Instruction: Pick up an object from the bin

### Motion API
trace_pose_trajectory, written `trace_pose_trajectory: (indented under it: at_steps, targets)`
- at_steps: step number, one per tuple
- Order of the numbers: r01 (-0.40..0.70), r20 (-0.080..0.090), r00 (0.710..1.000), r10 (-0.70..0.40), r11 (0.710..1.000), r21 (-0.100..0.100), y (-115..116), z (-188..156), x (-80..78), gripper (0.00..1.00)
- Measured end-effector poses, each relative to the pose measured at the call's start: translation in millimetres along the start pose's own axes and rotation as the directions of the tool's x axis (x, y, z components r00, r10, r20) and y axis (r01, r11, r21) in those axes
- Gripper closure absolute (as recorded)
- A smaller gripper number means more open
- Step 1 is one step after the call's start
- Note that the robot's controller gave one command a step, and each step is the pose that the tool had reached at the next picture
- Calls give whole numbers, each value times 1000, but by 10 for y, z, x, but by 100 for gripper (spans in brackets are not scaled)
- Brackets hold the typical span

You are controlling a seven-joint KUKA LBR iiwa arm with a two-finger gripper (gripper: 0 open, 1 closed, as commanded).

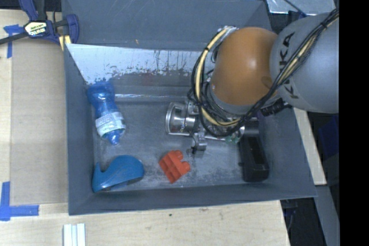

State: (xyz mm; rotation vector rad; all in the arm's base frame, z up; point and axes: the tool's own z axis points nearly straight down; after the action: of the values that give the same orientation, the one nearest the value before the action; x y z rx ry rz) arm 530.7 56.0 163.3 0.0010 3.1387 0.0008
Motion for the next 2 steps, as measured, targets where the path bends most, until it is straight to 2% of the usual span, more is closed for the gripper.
trace_pose_trajectory:
  at_steps: [1,2]
  targets:
    - [-16,22,1000,16,1000,-2,-55,475,-403,0]
    - [-520,4,854,520,854,-2,-210,357,-644,0]
